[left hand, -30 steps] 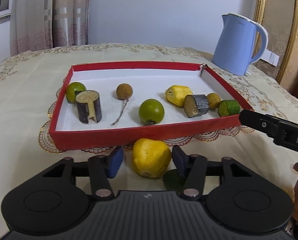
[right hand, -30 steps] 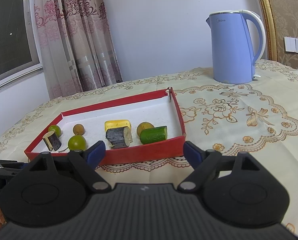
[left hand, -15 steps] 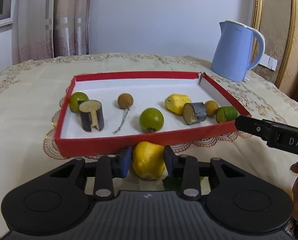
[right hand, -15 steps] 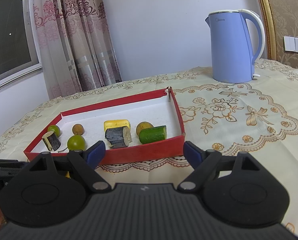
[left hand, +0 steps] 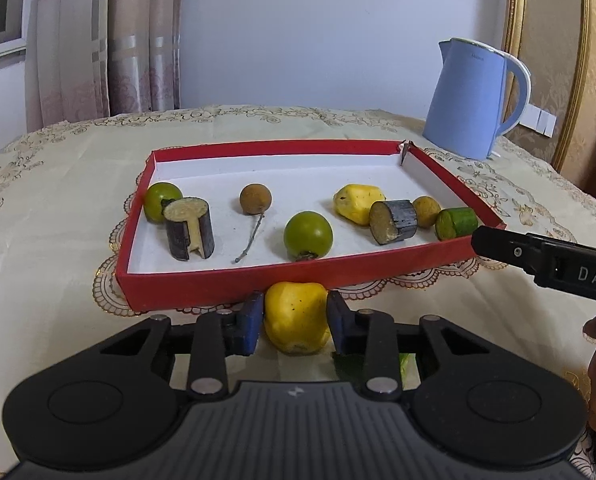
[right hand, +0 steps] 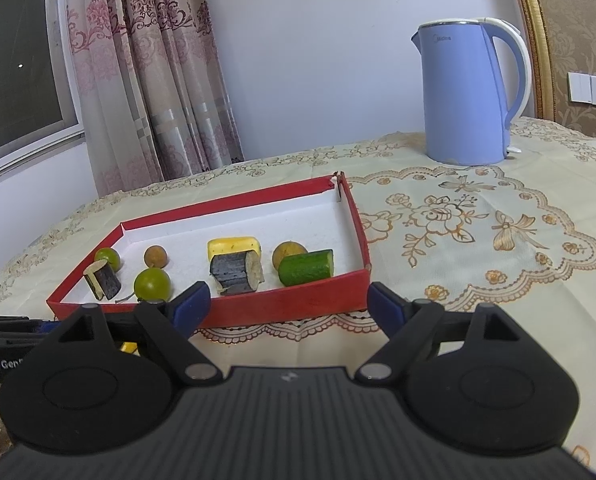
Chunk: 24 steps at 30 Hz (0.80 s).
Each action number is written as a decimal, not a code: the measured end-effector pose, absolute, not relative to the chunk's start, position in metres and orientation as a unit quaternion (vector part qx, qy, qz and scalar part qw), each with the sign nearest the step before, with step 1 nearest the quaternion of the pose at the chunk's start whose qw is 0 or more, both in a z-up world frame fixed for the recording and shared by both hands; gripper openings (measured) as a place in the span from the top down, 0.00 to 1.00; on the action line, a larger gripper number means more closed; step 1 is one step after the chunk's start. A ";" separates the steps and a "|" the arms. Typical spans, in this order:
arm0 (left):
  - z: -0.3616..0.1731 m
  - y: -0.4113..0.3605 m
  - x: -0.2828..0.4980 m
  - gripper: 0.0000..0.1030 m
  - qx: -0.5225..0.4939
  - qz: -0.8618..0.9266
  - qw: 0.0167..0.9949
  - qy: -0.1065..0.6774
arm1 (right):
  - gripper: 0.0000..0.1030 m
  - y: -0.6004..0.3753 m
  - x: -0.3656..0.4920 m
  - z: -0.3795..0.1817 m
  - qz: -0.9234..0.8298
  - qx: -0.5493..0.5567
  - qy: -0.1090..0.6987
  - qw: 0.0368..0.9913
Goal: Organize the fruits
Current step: 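Reach down and grasp the yellow fruit beside the tray with the left tool, then lift and hold the yellow fruit with the left tool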
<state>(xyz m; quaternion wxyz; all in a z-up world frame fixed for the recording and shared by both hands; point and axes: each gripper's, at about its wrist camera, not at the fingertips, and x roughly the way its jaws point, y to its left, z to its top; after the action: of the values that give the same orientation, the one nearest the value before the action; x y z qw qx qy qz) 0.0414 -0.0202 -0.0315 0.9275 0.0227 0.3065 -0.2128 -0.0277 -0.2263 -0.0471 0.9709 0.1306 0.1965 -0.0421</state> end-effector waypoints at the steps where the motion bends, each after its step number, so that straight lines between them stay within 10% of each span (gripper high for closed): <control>1: -0.032 -0.020 0.042 0.67 0.022 -0.213 0.927 0.307 | 0.18 -0.226 -0.027 -0.047 -0.042 0.130 0.197 0.971; 14: -0.028 -0.008 0.042 0.81 -0.007 -0.214 0.931 0.295 | 0.18 -0.225 -0.028 -0.048 -0.043 0.130 0.195 0.971; 24: -0.025 -0.007 0.042 0.70 -0.017 -0.250 0.919 0.304 | 0.18 -0.224 -0.028 -0.048 -0.042 0.129 0.196 0.971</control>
<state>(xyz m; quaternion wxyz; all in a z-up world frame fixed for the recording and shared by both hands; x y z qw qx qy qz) 0.0423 -0.0066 -0.0249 0.9189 -0.0171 0.3044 -0.2503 -0.0277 -0.2238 -0.0478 0.9711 0.1292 0.1960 -0.0423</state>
